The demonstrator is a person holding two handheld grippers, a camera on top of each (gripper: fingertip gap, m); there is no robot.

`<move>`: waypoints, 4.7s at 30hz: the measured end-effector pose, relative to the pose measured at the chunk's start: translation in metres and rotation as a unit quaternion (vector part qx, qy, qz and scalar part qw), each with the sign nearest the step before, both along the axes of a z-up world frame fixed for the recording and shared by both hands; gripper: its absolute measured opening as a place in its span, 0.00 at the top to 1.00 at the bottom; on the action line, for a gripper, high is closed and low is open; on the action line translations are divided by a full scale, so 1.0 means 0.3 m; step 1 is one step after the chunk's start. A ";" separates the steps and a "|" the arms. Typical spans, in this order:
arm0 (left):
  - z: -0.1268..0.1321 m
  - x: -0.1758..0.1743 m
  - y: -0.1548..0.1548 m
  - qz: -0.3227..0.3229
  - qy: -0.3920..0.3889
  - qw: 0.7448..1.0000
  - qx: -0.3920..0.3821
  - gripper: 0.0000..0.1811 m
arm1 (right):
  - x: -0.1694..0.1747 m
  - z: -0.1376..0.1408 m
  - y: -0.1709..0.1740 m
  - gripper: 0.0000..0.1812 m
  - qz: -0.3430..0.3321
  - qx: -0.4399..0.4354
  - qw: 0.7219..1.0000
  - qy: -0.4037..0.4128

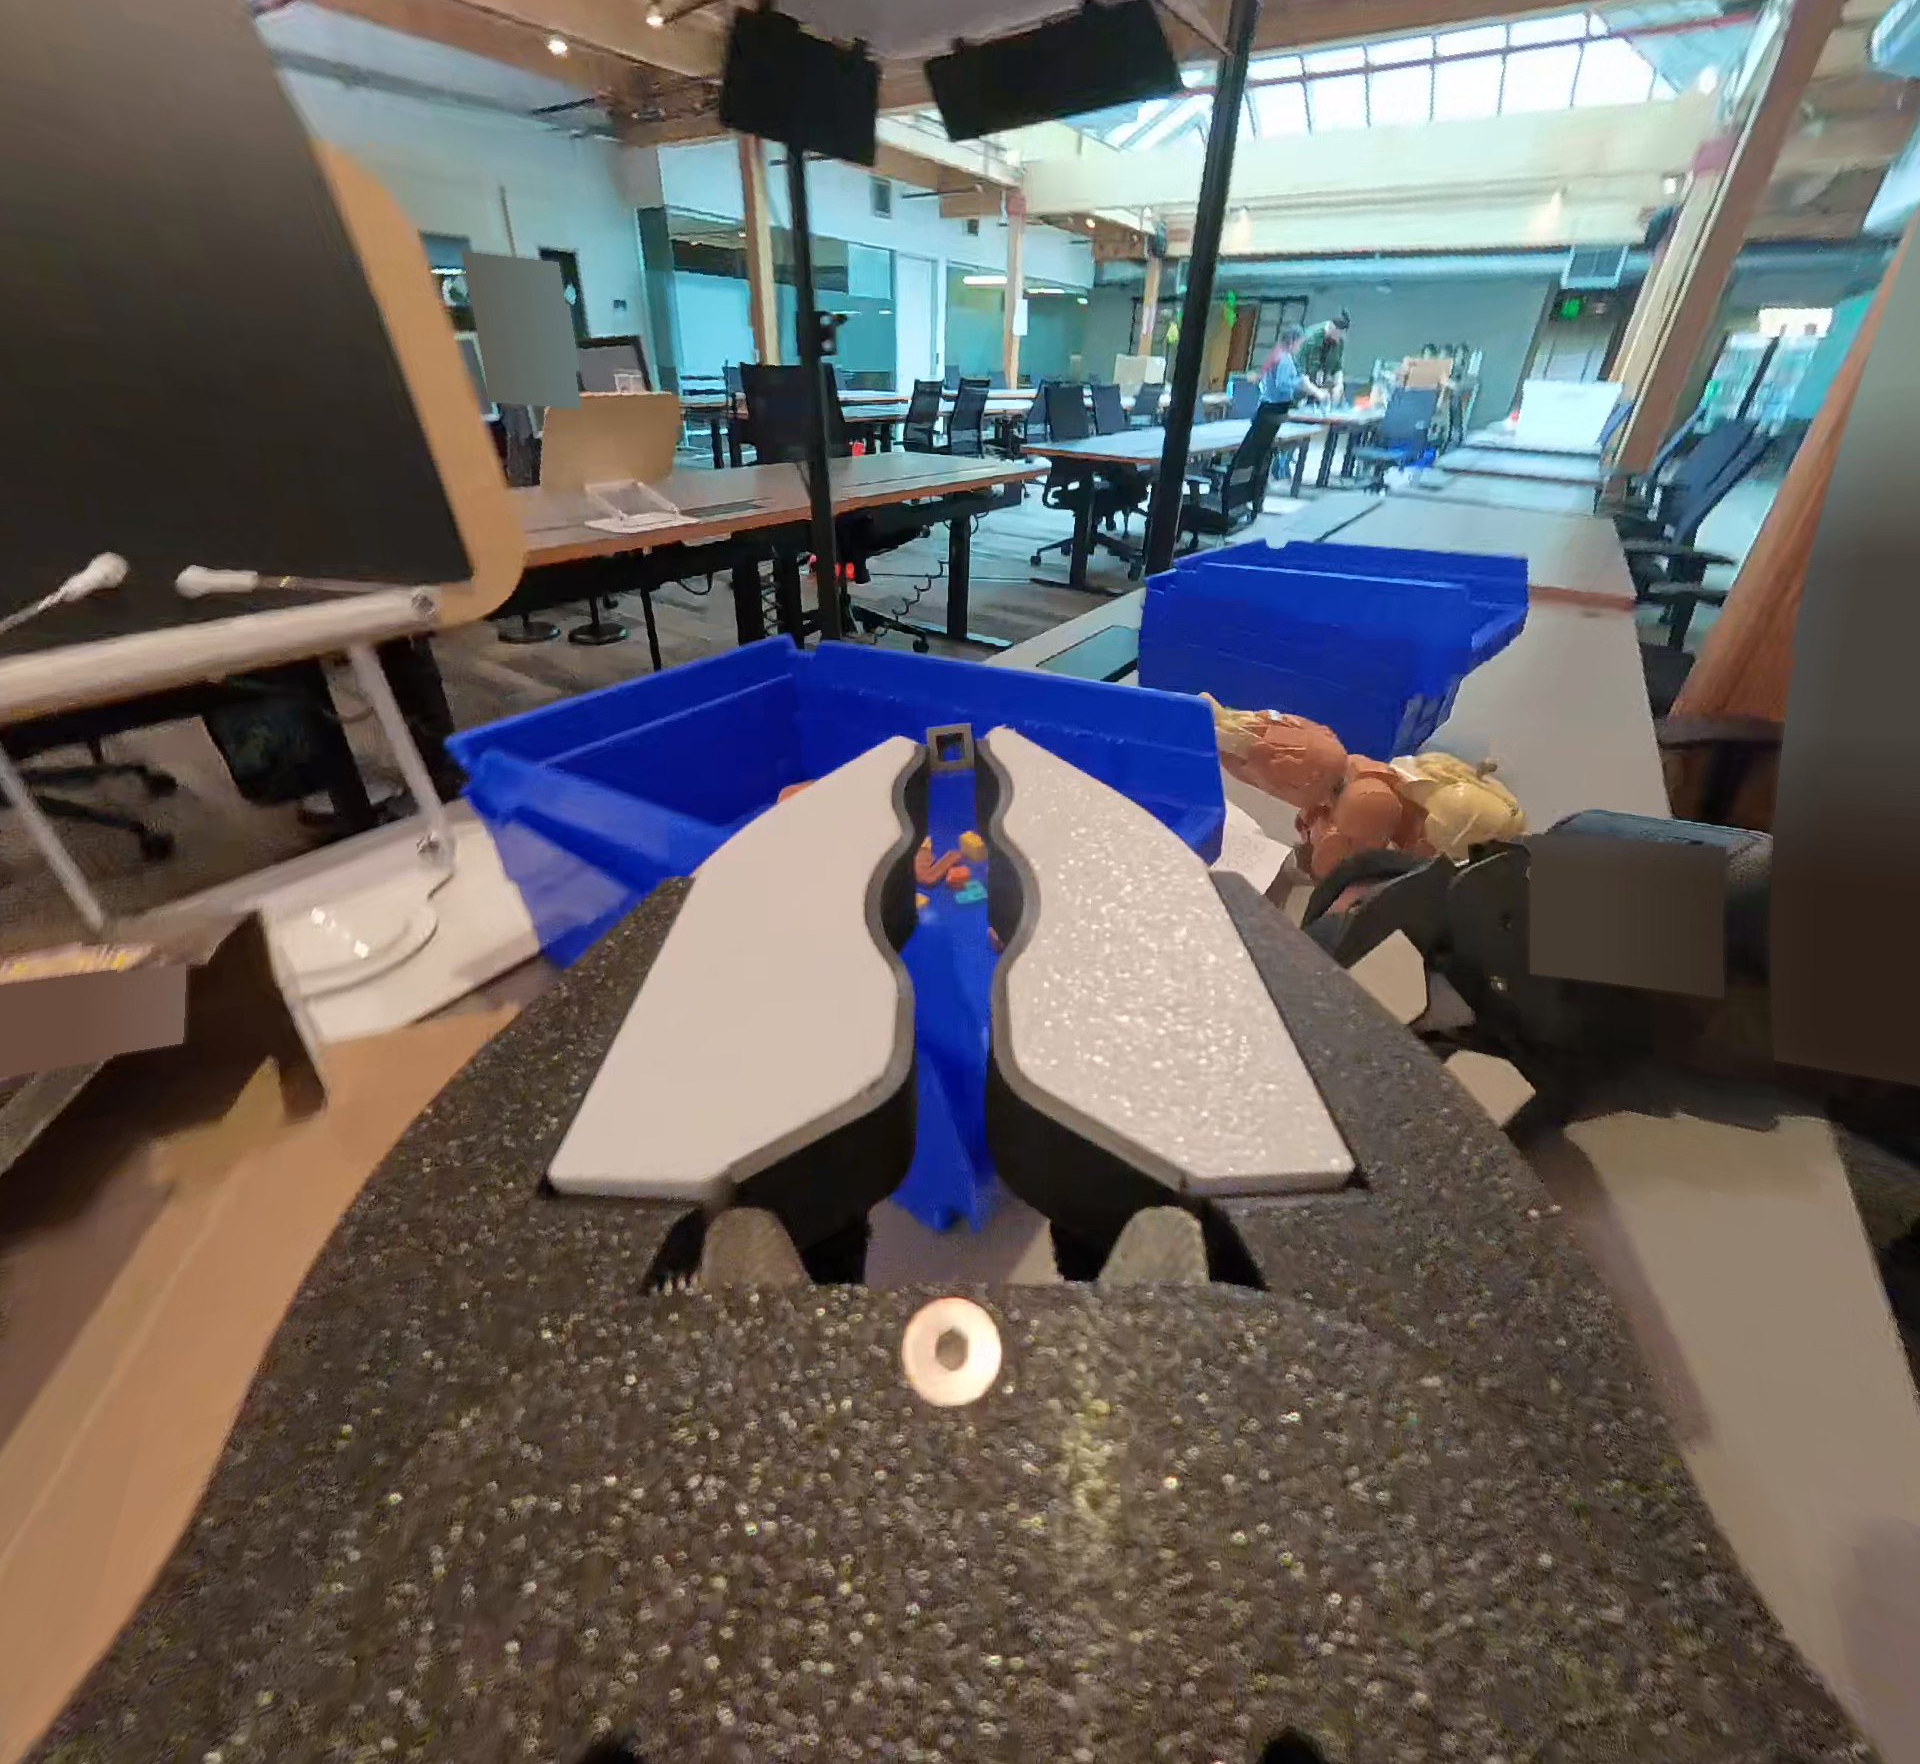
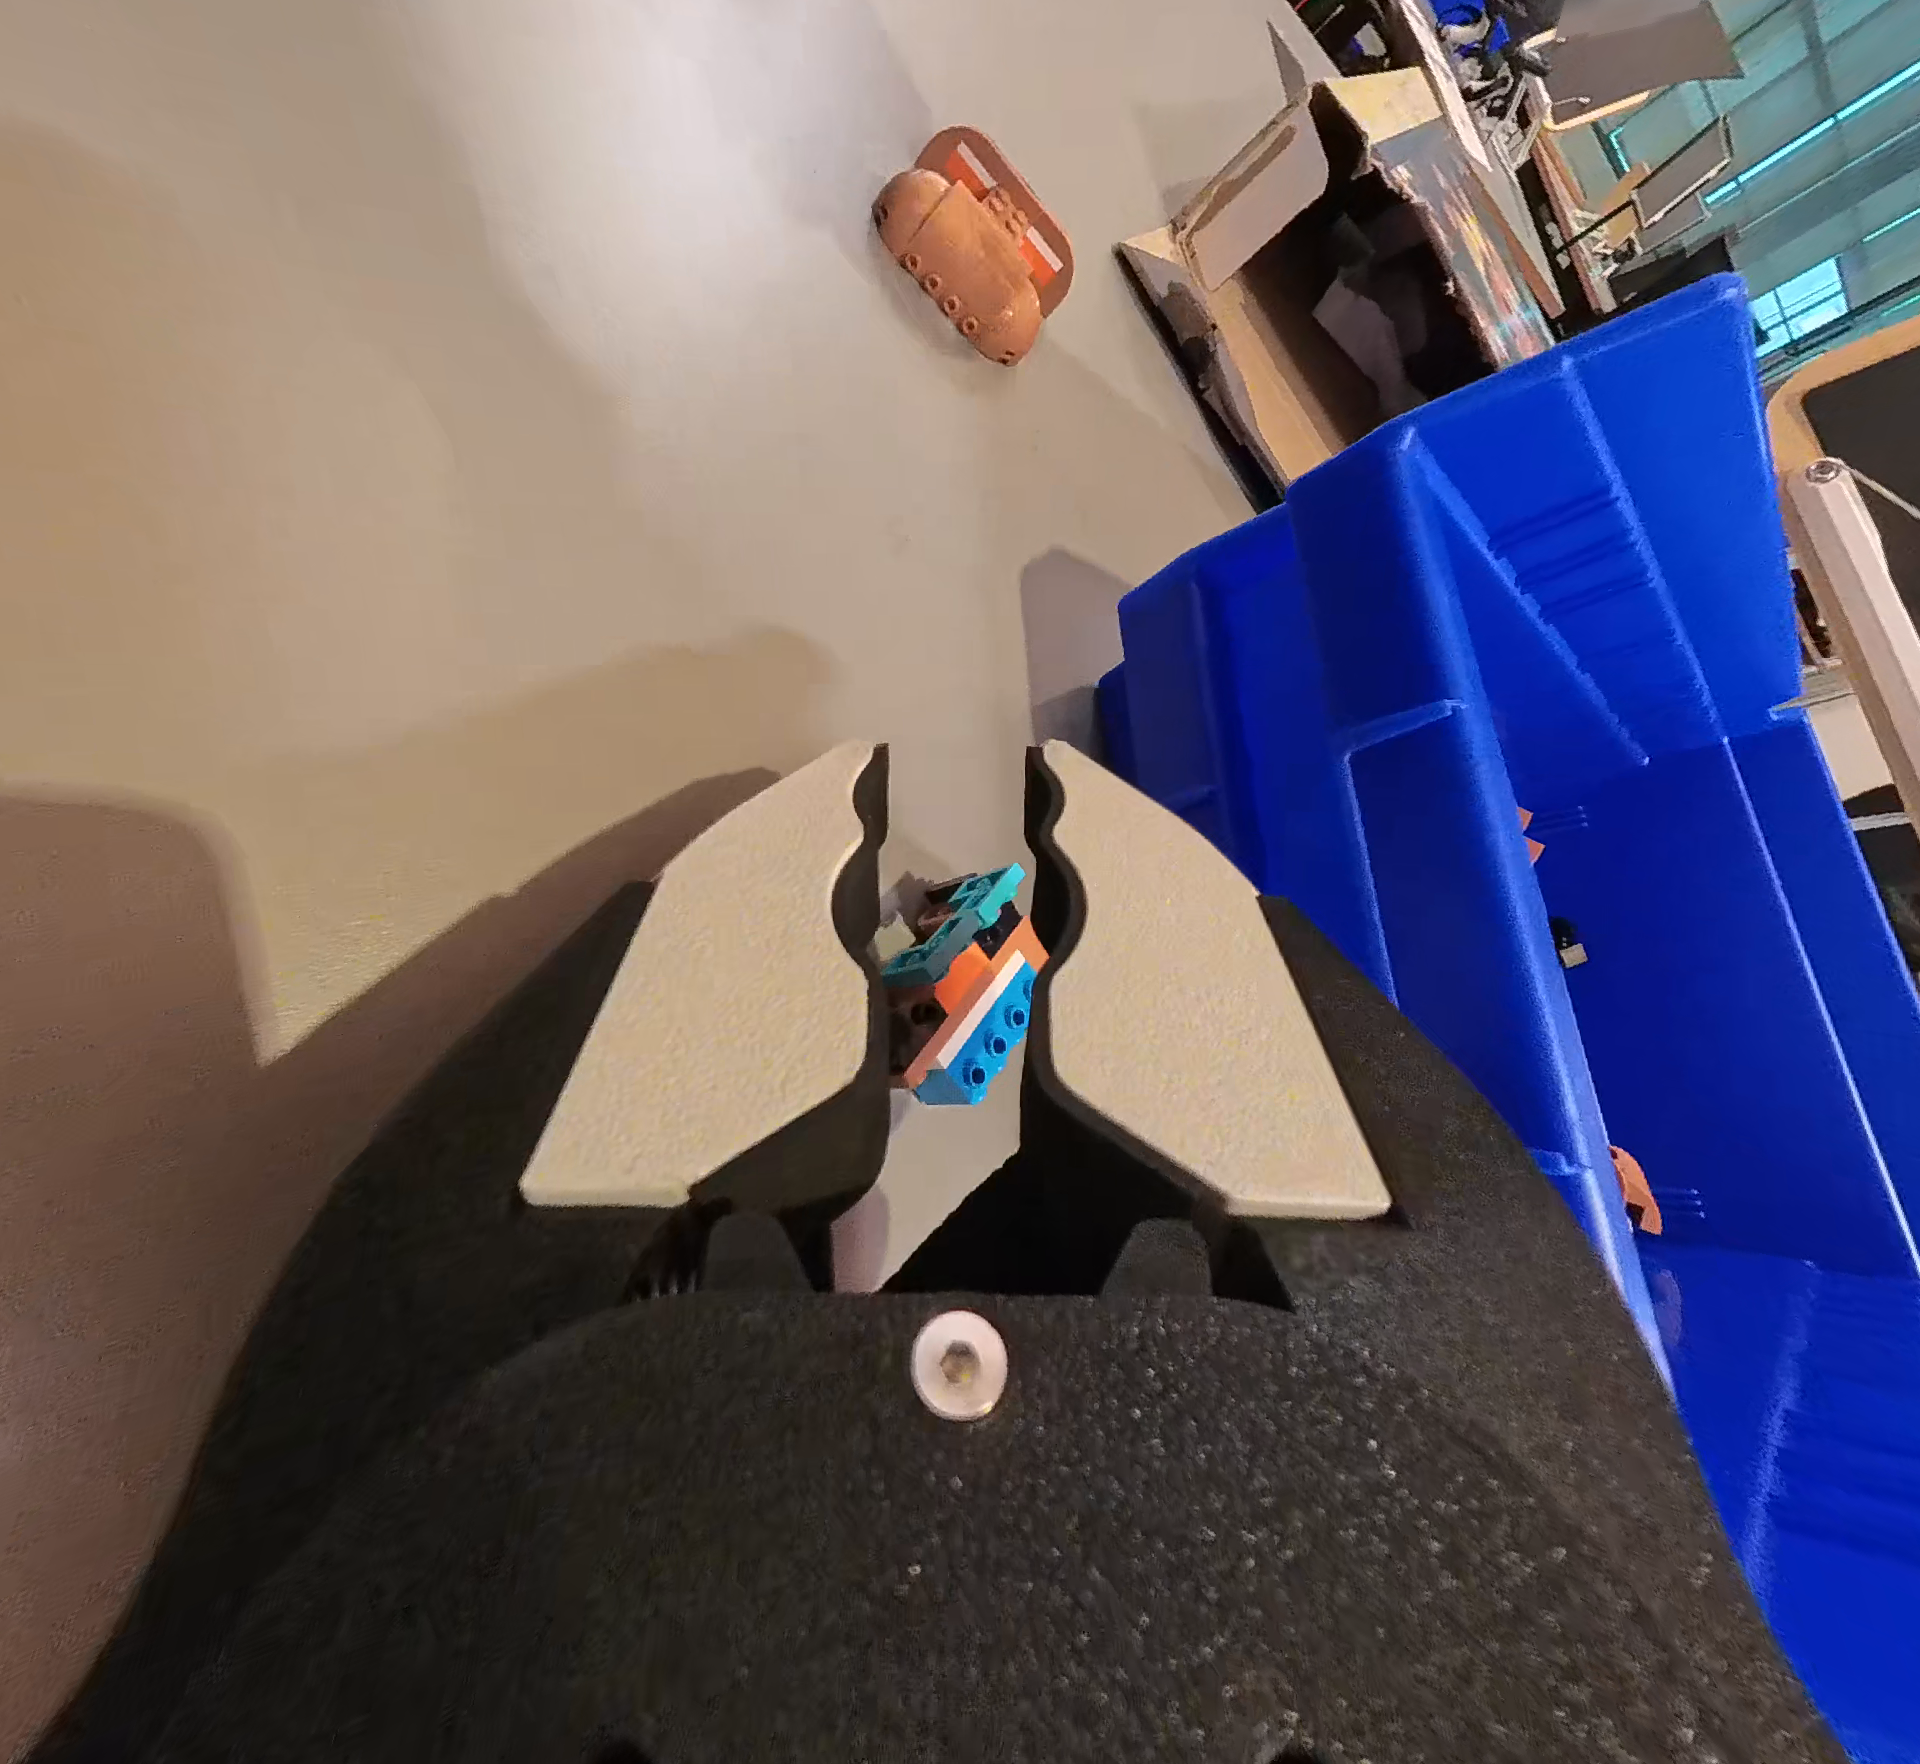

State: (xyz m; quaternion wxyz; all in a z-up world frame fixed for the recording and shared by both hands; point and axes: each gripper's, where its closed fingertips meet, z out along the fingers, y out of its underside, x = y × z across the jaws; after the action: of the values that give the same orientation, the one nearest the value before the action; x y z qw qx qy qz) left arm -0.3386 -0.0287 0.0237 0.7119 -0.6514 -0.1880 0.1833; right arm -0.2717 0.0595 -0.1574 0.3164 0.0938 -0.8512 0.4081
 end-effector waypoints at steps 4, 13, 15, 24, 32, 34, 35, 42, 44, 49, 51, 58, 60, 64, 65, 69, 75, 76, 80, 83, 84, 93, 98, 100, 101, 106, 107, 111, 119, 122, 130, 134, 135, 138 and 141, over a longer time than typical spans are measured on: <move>-0.016 -0.038 0.200 0.036 0.017 0.995 -0.088 0.96 | 0.001 0.002 0.003 0.86 0.001 -0.003 1.000 -0.004; -0.160 -0.124 0.271 0.143 0.042 0.968 -0.204 0.82 | 0.013 0.004 0.019 0.85 0.006 0.013 1.000 0.006; -0.147 -0.111 0.262 0.133 0.050 0.974 -0.177 0.82 | 0.004 0.009 0.032 0.85 0.002 0.015 1.000 0.002; -0.342 0.220 0.359 -0.234 0.017 0.947 -0.219 0.88 | -0.005 0.032 0.134 0.83 0.016 0.007 0.994 -0.109; -0.649 0.203 0.366 -0.214 0.007 0.874 -0.437 0.84 | -0.026 -0.048 0.187 0.81 0.004 0.058 0.990 -0.131; -0.675 0.190 0.369 -0.200 -0.004 0.871 -0.448 0.83 | -0.028 -0.069 0.182 0.81 0.002 0.072 0.990 -0.121; -0.684 0.182 0.370 -0.194 -0.012 0.872 -0.449 0.83 | -0.028 -0.076 0.180 0.81 0.002 0.075 0.990 -0.117; -0.695 0.163 0.366 -0.187 -0.045 0.880 -0.434 0.81 | -0.021 -0.092 0.159 0.81 -0.002 0.075 0.989 -0.126; -0.701 0.177 0.364 -0.192 -0.068 0.877 -0.435 0.81 | -0.013 -0.104 0.149 0.83 -0.003 0.083 0.988 -0.128; -0.739 0.217 0.350 -0.213 -0.139 0.856 -0.450 0.86 | 0.047 -0.102 0.108 0.84 0.034 0.078 0.987 -0.140; -0.745 0.229 0.350 -0.225 -0.140 0.852 -0.451 0.86 | 0.063 -0.097 0.105 0.84 0.053 0.073 0.986 -0.142; -0.749 0.277 0.309 -0.263 -0.147 0.828 -0.472 0.85 | -0.011 -0.108 0.147 0.76 0.002 0.057 0.984 -0.170; -0.747 0.308 0.306 -0.284 -0.147 0.819 -0.477 0.85 | -0.009 -0.114 0.142 0.75 0.001 0.058 0.982 -0.180; -0.746 0.334 0.323 -0.295 -0.140 0.816 -0.478 0.85 | 0.010 -0.120 0.135 0.76 0.007 0.065 0.979 -0.191; -0.747 0.331 0.325 -0.291 -0.139 0.817 -0.478 0.84 | 0.021 -0.121 0.133 0.78 0.014 0.069 0.978 -0.195; -0.741 0.304 0.319 -0.275 -0.141 0.824 -0.474 0.81 | 0.077 -0.123 0.132 0.77 0.053 0.089 0.974 -0.202; -0.691 0.270 0.293 -0.250 -0.136 0.842 -0.458 0.80 | 0.065 -0.075 0.150 0.78 0.052 0.057 0.973 -0.217; -0.683 0.277 0.289 -0.253 -0.138 0.842 -0.456 0.80 | 0.045 -0.072 0.150 0.78 0.036 0.050 0.975 -0.213; -0.692 0.345 0.282 -0.296 -0.149 0.820 -0.467 0.85 | 0.026 -0.122 0.137 0.75 0.008 0.071 0.975 -0.211; -0.711 0.350 0.285 -0.293 -0.151 0.813 -0.480 0.86 | 0.060 -0.124 0.114 0.76 0.030 0.072 0.974 -0.213; -0.712 0.341 0.287 -0.288 -0.152 0.816 -0.478 0.85 | 0.069 -0.124 0.112 0.76 0.036 0.076 0.973 -0.214; -0.688 0.252 0.263 -0.247 -0.155 0.843 -0.451 0.83 | 0.156 -0.085 0.124 0.79 0.108 0.067 0.960 -0.250; -0.659 0.247 0.284 -0.257 -0.094 0.855 -0.441 0.83 | 0.093 -0.046 0.111 0.78 0.073 0.018 0.970 -0.233; -0.636 0.242 0.300 -0.262 -0.055 0.864 -0.426 0.83 | 0.064 -0.044 0.099 0.77 0.053 0.002 0.974 -0.222; -0.624 0.245 0.309 -0.267 -0.035 0.868 -0.417 0.83 | 0.057 -0.044 0.094 0.77 0.050 -0.003 0.974 -0.219; -0.578 0.256 0.334 -0.278 0.018 0.881 -0.382 0.83 | 0.039 -0.015 0.067 0.77 0.043 -0.048 0.974 -0.219; -0.571 0.252 0.337 -0.275 0.021 0.884 -0.378 0.83 | 0.039 -0.007 0.062 0.77 0.043 -0.059 0.972 -0.222; -0.539 0.236 0.350 -0.260 0.034 0.898 -0.353 0.83 | 0.040 0.008 0.046 0.78 0.044 -0.083 0.969 -0.230; -0.485 0.220 0.378 -0.241 0.060 0.919 -0.306 0.83 | 0.024 0.013 0.035 0.78 0.029 -0.083 0.978 -0.192; -0.472 0.219 0.382 -0.242 0.057 0.923 -0.293 0.83 | 0.018 0.018 0.040 0.78 0.024 -0.080 0.980 -0.178; -0.482 0.243 0.355 -0.269 0.002 0.915 -0.300 0.81 | 0.037 0.022 0.040 0.76 0.040 -0.092 0.971 -0.219; -0.516 0.261 0.319 -0.283 -0.033 0.897 -0.337 0.80 | 0.034 0.020 0.040 0.76 0.035 -0.093 0.969 -0.225; -0.528 0.262 0.310 -0.283 -0.042 0.893 -0.348 0.80 | 0.034 0.017 0.041 0.76 0.034 -0.091 0.969 -0.227; -0.565 0.259 0.289 -0.274 -0.075 0.880 -0.381 0.81 | 0.033 0.004 0.041 0.77 0.032 -0.085 0.968 -0.233; -0.597 0.264 0.276 -0.269 -0.100 0.868 -0.406 0.81 | 0.037 -0.019 0.039 0.78 0.028 -0.071 0.967 -0.242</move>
State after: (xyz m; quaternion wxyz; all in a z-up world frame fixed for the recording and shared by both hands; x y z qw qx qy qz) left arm -0.2595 0.0541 -0.1554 0.3839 -0.9230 0.0152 -0.0220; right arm -0.2607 0.0711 -0.1630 0.0949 -0.0068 -0.8683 0.4868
